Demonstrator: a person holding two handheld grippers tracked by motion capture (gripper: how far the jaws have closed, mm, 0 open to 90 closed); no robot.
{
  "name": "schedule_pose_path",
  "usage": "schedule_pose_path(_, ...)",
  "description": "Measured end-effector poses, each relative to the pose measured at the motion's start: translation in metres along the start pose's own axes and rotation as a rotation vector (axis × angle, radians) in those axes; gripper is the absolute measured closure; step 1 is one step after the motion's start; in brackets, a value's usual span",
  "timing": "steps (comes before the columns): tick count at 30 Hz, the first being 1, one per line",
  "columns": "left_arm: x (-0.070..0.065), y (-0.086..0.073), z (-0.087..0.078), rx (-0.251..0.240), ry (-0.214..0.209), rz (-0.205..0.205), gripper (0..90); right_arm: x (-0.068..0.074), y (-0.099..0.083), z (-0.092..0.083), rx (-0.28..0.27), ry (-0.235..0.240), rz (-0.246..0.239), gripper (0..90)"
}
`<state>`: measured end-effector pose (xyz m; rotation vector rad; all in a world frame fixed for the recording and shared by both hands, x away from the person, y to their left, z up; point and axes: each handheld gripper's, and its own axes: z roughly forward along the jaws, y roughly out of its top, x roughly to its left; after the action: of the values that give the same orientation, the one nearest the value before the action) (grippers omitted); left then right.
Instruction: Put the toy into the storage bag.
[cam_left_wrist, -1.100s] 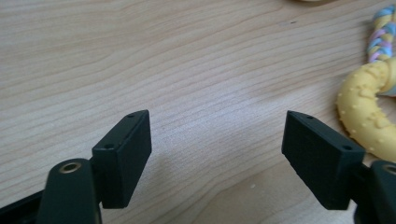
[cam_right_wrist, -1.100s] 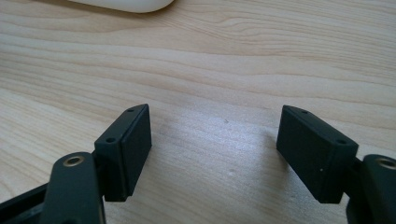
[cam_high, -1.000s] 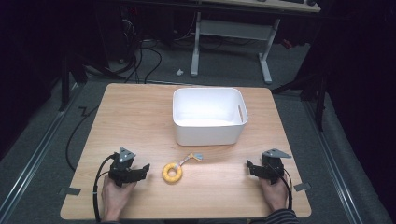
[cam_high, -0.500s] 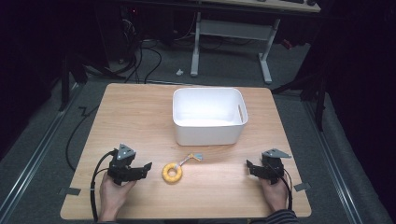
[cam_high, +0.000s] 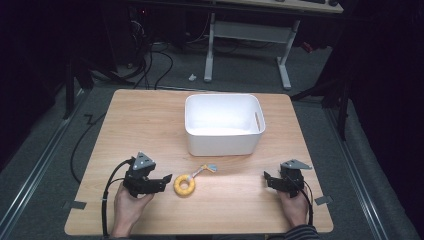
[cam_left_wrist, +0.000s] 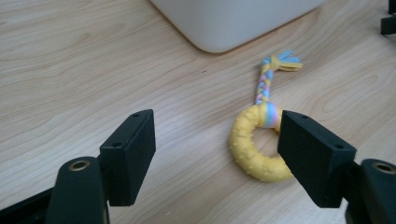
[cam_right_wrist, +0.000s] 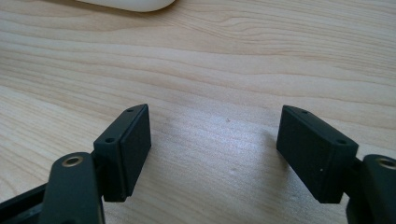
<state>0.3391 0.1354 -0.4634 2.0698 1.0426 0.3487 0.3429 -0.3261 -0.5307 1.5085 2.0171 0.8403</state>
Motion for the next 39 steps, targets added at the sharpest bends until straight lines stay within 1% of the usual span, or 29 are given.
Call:
schedule_pose_path(2, -0.006, 0.003, 0.003, 0.011, -0.009, 0.019, 30.0, 0.000, 0.000, 0.000, 0.000, 0.001, 0.000, 26.3)
schedule_pose_path(4, -0.008, 0.004, 0.006, 0.023, -0.014, 0.028, 30.6, 0.000, 0.000, 0.000, 0.000, 0.001, 0.000, 26.3)
schedule_pose_path(6, -0.009, 0.005, 0.009, 0.027, -0.024, 0.029, 31.1, 0.000, 0.000, 0.000, 0.000, 0.002, 0.001, 26.3)
schedule_pose_path(8, -0.010, 0.006, 0.013, 0.042, -0.035, 0.026, 32.2, 0.000, 0.000, 0.000, 0.000, 0.003, 0.000, 26.4)
schedule_pose_path(12, -0.015, 0.005, 0.021, 0.074, -0.033, 0.030, 34.1, 0.000, 0.000, 0.000, 0.000, 0.004, -0.005, 25.8)
schedule_pose_path(16, -0.018, 0.006, 0.033, 0.123, -0.040, 0.027, 36.2, 0.000, 0.000, 0.000, 0.000, 0.004, -0.005, 25.8)
schedule_pose_path(19, -0.020, 0.008, 0.041, 0.154, -0.034, 0.024, 38.4, 0.000, 0.001, 0.001, 0.001, 0.007, -0.006, 25.2)
schedule_pose_path(22, -0.025, 0.008, 0.047, 0.170, -0.013, 0.051, 40.3, 0.000, 0.000, 0.000, 0.002, 0.013, -0.012, 25.2)
schedule_pose_path(24, -0.026, 0.007, 0.051, 0.189, -0.003, 0.060, 40.8, 0.000, 0.000, 0.000, 0.002, 0.013, -0.012, 25.2)
schedule_pose_path(28, -0.026, 0.007, 0.057, 0.215, 0.001, 0.053, 42.5, 0.000, 0.000, 0.000, 0.002, 0.013, -0.012, 25.2)
schedule_pose_path(31, -0.025, 0.007, 0.059, 0.233, 0.014, 0.056, 44.3, 0.000, 0.000, 0.000, 0.002, 0.013, -0.012, 25.2)
schedule_pose_path(32, -0.025, 0.007, 0.060, 0.236, 0.022, 0.050, 44.4, 0.000, 0.000, 0.000, 0.002, 0.013, -0.012, 25.2)
schedule_pose_path(33, -0.024, 0.008, 0.060, 0.244, 0.022, 0.049, 44.4, 0.000, 0.000, 0.000, 0.002, 0.013, -0.011, 25.2)
schedule_pose_path(35, -0.023, 0.008, 0.061, 0.250, 0.009, 0.041, 45.4, 0.000, 0.000, 0.000, 0.002, 0.013, -0.012, 25.2)
schedule_pose_path(37, -0.023, 0.009, 0.063, 0.257, 0.009, 0.042, 46.7, 0.000, 0.000, 0.000, 0.002, 0.013, -0.011, 25.3)
schedule_pose_path(38, -0.024, 0.009, 0.064, 0.264, 0.004, 0.035, 47.4, 0.000, 0.000, 0.000, 0.001, 0.013, -0.011, 25.2)
schedule_pose_path(39, -0.024, 0.009, 0.066, 0.269, 0.007, 0.039, 48.0, 0.000, 0.000, 0.000, 0.002, 0.013, -0.011, 25.3)
